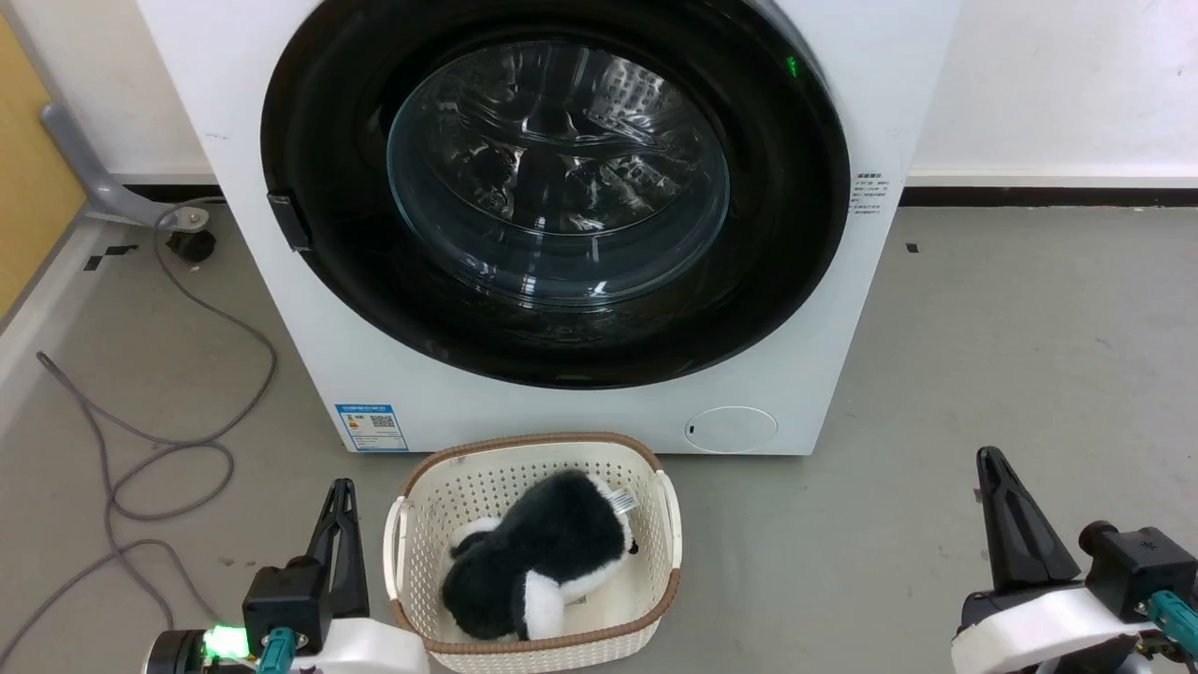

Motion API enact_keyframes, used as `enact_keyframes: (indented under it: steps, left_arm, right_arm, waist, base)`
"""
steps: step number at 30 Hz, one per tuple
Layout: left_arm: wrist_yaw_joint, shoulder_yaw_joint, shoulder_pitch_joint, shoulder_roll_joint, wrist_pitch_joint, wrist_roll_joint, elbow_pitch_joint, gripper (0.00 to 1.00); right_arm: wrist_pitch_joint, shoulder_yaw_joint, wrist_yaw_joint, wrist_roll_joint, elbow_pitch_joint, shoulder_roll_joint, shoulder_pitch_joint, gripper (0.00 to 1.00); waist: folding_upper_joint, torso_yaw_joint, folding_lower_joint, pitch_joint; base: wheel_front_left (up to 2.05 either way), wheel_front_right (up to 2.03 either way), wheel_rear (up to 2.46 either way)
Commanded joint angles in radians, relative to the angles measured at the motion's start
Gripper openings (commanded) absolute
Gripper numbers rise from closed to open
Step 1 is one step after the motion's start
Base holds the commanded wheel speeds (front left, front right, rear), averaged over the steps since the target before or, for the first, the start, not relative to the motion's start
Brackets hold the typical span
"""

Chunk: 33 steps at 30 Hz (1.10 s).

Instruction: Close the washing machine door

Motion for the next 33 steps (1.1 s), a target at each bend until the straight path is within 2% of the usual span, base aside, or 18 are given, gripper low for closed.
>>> enact_keyframes:
  steps: [1,33]
  left_arm:
    - [-0.01,0.005,-0.012,-0.002,0.006,0.005,-0.006,0.0]
    - [-0.066,0.028,-0.023,-0.013,0.071,0.011,-0.025,0.0]
  right_arm:
    - [0.006,0.005,0.0,-0.008,-0.009,0.002,0.003,0.0]
    - [0.071,0.032,-0.001,-0.04,-0.038,0.004,0.004,0.0]
  waist:
    - [0.0,0.0,0.0,0.0]
    - [0.0,0.006,0.0,0.005]
  base:
    - [0.0,0.0,0.0]
    - [0.0,0.0,0.0]
